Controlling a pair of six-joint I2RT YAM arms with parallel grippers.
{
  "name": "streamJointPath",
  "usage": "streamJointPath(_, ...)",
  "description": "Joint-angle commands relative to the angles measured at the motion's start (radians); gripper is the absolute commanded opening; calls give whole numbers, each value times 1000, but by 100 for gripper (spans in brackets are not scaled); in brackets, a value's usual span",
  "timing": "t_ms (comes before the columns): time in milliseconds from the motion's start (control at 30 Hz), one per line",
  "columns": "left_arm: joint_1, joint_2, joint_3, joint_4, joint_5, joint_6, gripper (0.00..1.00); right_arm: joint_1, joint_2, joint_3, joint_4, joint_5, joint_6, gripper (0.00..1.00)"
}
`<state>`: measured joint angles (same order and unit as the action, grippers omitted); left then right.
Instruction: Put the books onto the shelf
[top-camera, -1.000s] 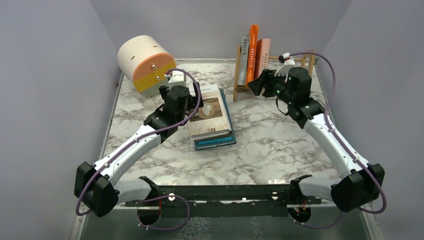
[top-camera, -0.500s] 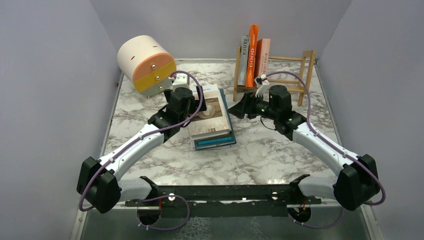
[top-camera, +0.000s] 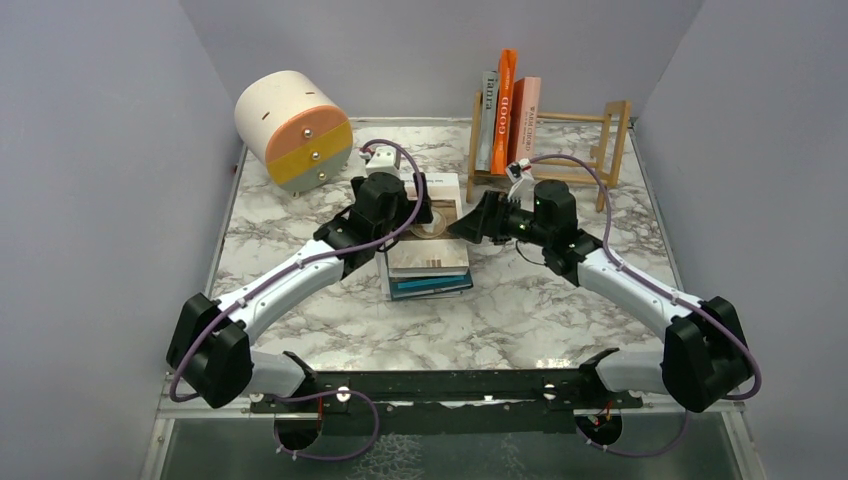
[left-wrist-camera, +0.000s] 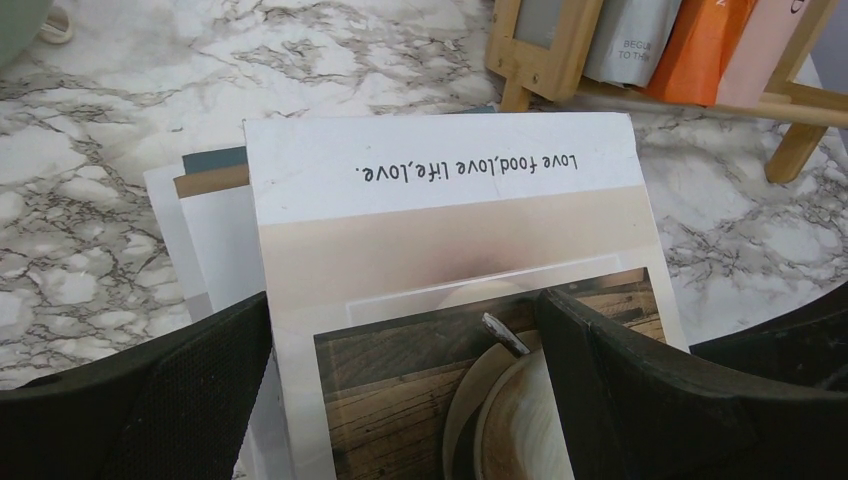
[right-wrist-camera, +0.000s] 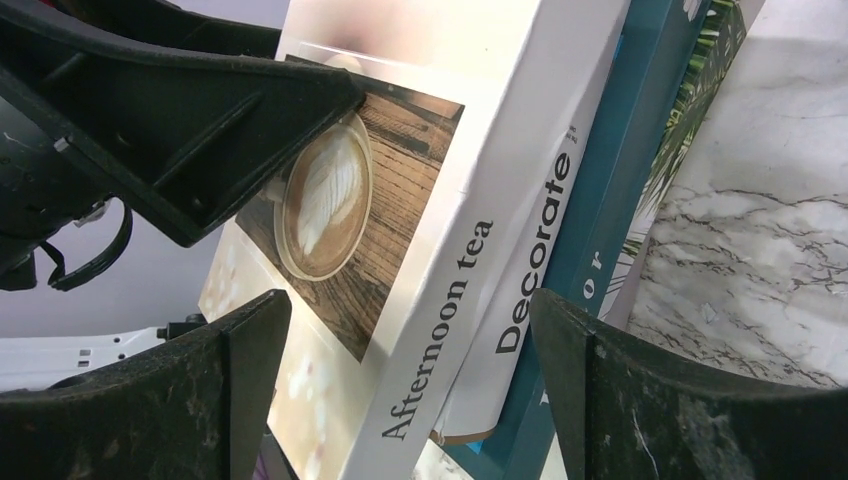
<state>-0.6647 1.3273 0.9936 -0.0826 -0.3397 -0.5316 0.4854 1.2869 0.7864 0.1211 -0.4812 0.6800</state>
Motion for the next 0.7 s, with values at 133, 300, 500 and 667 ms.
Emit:
streamJointPath(133, -37, 44, 55, 13, 22, -13, 99, 8, 21, -42, 101, -40, 57, 88)
streamJointPath(300, -52, 67, 72, 23, 24, -17, 99, 8, 33, -66, 140, -46, 89, 88)
streamJointPath(500, -71, 104, 93, 52, 44, -25, 99, 8, 44, -90, 177, -57, 111, 87)
streamJointPath(667, -83, 149, 124, 85, 76, -34, 99, 8, 41, -109, 211, -67, 134, 84)
